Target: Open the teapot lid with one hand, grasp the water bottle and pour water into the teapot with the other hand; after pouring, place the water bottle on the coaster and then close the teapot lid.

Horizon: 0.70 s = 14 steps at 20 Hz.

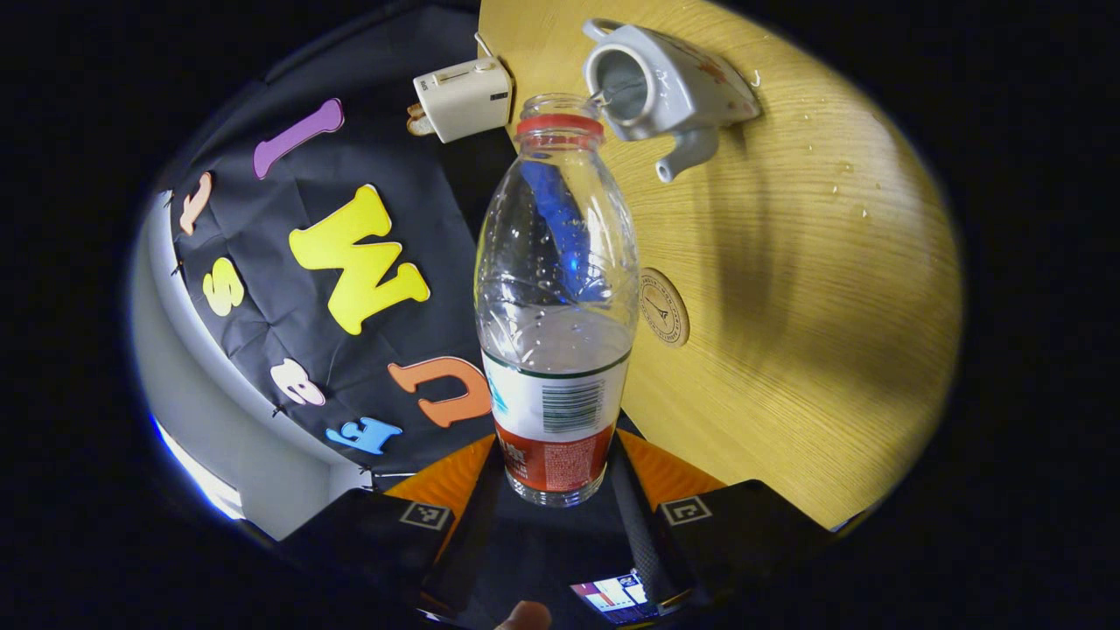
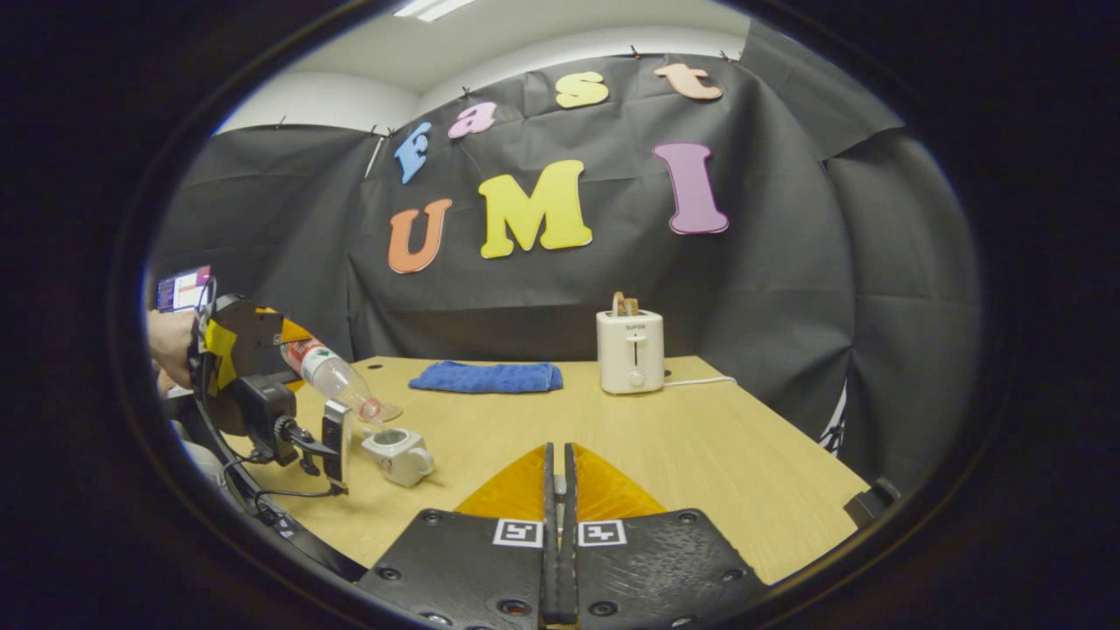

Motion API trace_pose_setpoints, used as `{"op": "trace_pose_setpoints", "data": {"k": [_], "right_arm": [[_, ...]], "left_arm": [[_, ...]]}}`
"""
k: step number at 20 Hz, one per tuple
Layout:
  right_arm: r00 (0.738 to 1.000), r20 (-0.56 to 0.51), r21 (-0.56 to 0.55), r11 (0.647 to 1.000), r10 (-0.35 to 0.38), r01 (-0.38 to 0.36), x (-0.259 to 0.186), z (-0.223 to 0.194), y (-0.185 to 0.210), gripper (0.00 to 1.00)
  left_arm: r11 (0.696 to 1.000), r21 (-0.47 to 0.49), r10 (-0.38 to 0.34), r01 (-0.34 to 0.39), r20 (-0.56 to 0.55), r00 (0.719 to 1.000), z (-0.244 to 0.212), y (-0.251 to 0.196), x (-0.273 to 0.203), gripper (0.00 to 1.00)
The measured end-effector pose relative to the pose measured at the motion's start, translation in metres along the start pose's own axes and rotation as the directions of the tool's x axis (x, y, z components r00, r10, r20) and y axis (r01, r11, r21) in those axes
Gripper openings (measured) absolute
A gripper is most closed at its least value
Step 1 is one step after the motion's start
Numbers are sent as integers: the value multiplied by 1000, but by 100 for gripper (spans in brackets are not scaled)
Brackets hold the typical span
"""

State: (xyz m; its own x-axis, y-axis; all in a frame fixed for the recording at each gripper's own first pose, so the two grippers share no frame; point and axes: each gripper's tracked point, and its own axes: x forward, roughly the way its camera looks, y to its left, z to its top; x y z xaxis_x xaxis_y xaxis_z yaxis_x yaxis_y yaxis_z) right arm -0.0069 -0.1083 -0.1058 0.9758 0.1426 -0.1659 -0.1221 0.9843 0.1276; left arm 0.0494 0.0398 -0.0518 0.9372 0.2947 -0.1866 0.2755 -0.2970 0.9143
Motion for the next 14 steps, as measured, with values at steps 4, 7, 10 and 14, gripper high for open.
{"op": "trace_pose_setpoints", "data": {"k": [4,7,10,14], "right_arm": [[1000,-2,-2,1000,4,-4,-1,0,2,0],[1000,2,-2,1000,5,-5,-3,1,1,0],[1000,2,-2,1000,6,-6,-4,0,1,0],[1000,3,-1,1000,9,-9,-7,-1,0,0]], "left_arm": [[1000,27,6,-6,-7,1000,0,5,-1,72],[999,47,12,-12,-5,1000,2,10,-3,72],[997,74,16,-15,-3,1000,6,14,-3,72],[992,119,32,-30,-10,999,9,22,-4,72]]}}
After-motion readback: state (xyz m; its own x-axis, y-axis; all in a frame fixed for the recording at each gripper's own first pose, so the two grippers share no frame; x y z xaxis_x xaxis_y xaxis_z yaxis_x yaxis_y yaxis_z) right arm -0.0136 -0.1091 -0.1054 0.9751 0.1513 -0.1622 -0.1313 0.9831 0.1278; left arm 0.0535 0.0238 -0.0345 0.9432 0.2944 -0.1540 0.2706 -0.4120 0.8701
